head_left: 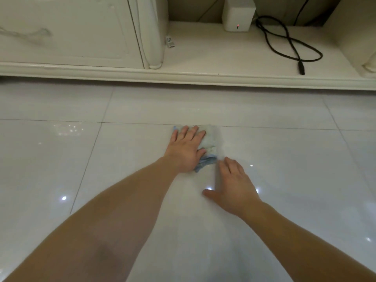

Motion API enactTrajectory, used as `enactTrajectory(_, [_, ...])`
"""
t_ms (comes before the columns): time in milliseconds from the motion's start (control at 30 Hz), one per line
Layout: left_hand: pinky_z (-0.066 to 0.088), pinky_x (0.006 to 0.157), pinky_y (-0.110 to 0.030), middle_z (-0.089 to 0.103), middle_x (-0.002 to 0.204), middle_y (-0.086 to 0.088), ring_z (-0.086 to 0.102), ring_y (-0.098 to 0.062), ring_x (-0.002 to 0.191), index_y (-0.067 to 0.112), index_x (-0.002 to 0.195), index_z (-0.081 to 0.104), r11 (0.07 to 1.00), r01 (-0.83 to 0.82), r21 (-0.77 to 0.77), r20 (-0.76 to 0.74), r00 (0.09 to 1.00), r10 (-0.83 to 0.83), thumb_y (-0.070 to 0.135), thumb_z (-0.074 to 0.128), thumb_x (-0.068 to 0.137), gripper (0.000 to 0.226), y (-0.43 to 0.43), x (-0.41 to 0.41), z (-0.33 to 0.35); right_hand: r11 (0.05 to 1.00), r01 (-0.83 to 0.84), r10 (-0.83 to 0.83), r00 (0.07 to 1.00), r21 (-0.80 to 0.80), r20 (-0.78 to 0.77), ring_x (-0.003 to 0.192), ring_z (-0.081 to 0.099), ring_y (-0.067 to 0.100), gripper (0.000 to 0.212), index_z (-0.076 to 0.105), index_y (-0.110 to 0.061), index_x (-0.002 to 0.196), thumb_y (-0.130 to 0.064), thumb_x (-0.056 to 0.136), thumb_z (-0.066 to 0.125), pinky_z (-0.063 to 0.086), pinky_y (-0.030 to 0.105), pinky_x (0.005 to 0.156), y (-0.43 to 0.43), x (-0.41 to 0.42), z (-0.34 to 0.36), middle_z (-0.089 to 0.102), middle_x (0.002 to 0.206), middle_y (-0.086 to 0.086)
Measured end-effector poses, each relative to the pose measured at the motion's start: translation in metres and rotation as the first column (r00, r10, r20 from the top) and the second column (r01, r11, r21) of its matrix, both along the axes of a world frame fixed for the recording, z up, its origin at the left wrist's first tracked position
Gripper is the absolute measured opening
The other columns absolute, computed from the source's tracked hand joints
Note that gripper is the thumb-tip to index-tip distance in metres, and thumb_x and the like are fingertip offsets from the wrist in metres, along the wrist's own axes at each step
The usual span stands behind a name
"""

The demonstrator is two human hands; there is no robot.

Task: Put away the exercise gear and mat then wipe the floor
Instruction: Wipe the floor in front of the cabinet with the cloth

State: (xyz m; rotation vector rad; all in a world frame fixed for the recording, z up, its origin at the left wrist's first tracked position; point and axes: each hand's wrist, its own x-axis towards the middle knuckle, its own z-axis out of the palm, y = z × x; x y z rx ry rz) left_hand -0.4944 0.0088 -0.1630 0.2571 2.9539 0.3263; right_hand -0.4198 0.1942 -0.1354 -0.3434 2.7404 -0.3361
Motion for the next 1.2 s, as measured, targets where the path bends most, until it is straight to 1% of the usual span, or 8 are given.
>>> enactTrajectory(100, [0.001, 0.121, -0.046, 0.011, 0.165, 0.003, 0.007, -0.023, 0.151, 0.030, 0.156, 0.015, 1.000, -0.013, -0.007, -0.017, 1.000, 0.013, 0.051, 0.036, 0.100, 0.064, -0.025, 0.000, -0.001, 1.000, -0.002, 0.003, 1.000, 0.026, -0.027, 0.148, 0.004, 0.025, 0.095, 0.018, -0.025, 0.151, -0.075, 0.077, 0.050, 0.010, 0.045, 0.120, -0.009, 0.003, -0.009, 0.008, 0.162, -0.001])
enactTrajectory(167, [0.002, 0.121, -0.046, 0.012, 0.165, 0.002, 0.008, -0.023, 0.151, 0.029, 0.156, 0.015, 1.000, -0.019, -0.015, -0.021, 1.000, 0.019, 0.051, 0.036, 0.100, 0.064, -0.043, 0.000, -0.002, 0.999, -0.041, 0.042, 0.998, 0.017, -0.041, 0.149, 0.001, 0.023, 0.091, 0.017, -0.030, 0.152, -0.073, 0.079, 0.050, 0.009, 0.047, 0.120, -0.013, 0.002, -0.013, 0.005, 0.162, -0.004])
enactTrajectory(333, [0.004, 0.121, -0.046, 0.013, 0.164, 0.002, 0.010, -0.024, 0.151, 0.029, 0.156, 0.016, 0.998, -0.055, -0.040, -0.024, 0.998, 0.054, 0.051, 0.037, 0.099, 0.064, -0.080, 0.003, 0.000, 0.988, -0.152, 0.152, 0.988, 0.014, -0.030, 0.149, 0.007, 0.022, 0.082, 0.022, -0.035, 0.151, -0.067, 0.079, 0.047, 0.015, 0.040, 0.120, -0.022, -0.005, -0.011, 0.012, 0.162, -0.005])
enactTrajectory(567, [0.005, 0.121, -0.046, 0.013, 0.164, 0.001, 0.009, -0.025, 0.151, 0.028, 0.157, 0.014, 0.989, -0.131, -0.069, -0.003, 0.991, 0.131, 0.052, 0.035, 0.100, 0.065, -0.140, 0.008, 0.002, 0.992, -0.129, 0.129, 0.991, 0.003, 0.027, 0.149, 0.003, 0.017, 0.078, 0.022, -0.040, 0.150, -0.061, 0.084, 0.056, 0.012, 0.035, 0.120, -0.024, -0.007, -0.005, 0.008, 0.161, -0.012])
enactTrajectory(833, [0.004, 0.122, -0.047, 0.012, 0.165, 0.000, 0.008, -0.025, 0.151, 0.027, 0.157, 0.013, 0.961, -0.268, -0.067, 0.008, 0.963, 0.269, 0.051, 0.035, 0.100, 0.065, -0.200, 0.021, -0.002, 0.997, -0.081, 0.080, 0.994, 0.010, 0.075, 0.148, 0.004, 0.016, 0.079, 0.028, -0.037, 0.149, -0.054, 0.082, 0.065, 0.012, 0.028, 0.118, -0.033, -0.008, 0.004, 0.011, 0.161, -0.012])
enactTrajectory(900, [0.004, 0.121, -0.046, 0.011, 0.165, 0.000, 0.008, -0.026, 0.151, 0.027, 0.157, 0.013, 0.960, -0.271, -0.070, 0.010, 0.962, 0.272, 0.051, 0.035, 0.100, 0.065, -0.206, 0.023, -0.002, 0.997, -0.070, 0.067, 0.994, 0.037, 0.084, 0.148, 0.008, 0.018, 0.079, 0.030, -0.033, 0.148, -0.050, 0.080, 0.067, 0.014, 0.028, 0.117, -0.041, -0.011, 0.009, 0.015, 0.160, -0.007])
enactTrajectory(967, [0.004, 0.121, -0.047, 0.011, 0.165, -0.001, 0.008, -0.026, 0.151, 0.026, 0.157, 0.013, 0.961, -0.267, -0.072, 0.017, 0.963, 0.269, 0.051, 0.035, 0.100, 0.066, -0.209, 0.024, -0.001, 0.992, -0.115, 0.112, 0.992, 0.054, 0.054, 0.147, 0.013, 0.021, 0.079, 0.030, -0.028, 0.149, -0.048, 0.081, 0.066, 0.015, 0.027, 0.116, -0.057, -0.013, 0.012, 0.019, 0.160, 0.001])
enactTrajectory(1200, [0.004, 0.122, -0.049, 0.009, 0.165, -0.001, 0.006, -0.026, 0.151, 0.028, 0.157, 0.011, 0.973, -0.221, -0.070, 0.036, 0.974, 0.224, 0.052, 0.033, 0.100, 0.065, -0.226, 0.028, 0.000, 0.963, -0.268, 0.268, 0.962, -0.007, 0.060, 0.149, 0.000, 0.022, 0.096, 0.012, -0.026, 0.154, -0.065, 0.080, 0.058, 0.011, 0.039, 0.121, -0.133, -0.015, 0.001, 0.001, 0.163, 0.001])
